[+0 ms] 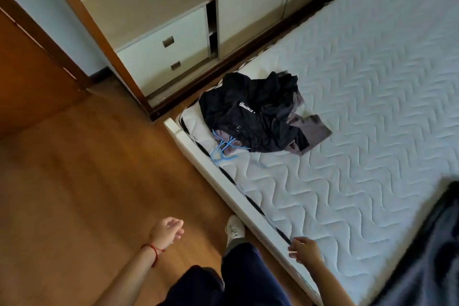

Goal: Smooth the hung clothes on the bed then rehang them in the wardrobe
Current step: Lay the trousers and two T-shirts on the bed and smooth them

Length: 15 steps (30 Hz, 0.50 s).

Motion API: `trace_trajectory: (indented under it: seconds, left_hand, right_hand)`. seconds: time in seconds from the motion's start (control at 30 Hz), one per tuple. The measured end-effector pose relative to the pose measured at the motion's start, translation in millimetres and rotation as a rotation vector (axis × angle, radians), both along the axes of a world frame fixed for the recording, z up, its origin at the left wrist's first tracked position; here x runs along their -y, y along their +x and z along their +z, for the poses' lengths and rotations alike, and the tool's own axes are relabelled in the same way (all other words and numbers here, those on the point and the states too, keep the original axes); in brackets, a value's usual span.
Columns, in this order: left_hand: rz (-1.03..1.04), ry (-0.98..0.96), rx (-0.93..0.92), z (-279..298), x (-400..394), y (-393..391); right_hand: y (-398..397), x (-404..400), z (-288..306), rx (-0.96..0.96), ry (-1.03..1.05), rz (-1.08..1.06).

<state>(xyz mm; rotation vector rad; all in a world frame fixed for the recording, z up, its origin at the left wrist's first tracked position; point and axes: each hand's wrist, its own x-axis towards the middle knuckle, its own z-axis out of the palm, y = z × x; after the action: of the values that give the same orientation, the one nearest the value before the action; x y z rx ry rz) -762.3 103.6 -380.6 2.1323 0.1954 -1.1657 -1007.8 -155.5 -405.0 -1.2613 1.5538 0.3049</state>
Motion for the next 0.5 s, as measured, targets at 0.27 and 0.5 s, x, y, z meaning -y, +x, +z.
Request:
trace_trajectory:
  seconds: [0.27, 0.5]
  left_hand:
    - [-0.005, 0.106, 0.026, 5, 15, 70]
    - [-0.207, 0.189, 0.075, -19, 48, 147]
  right_hand:
    - [133, 86, 12, 0.102, -0.003, 0.051]
    - [202, 109, -4, 0.097, -0.060, 0.047]
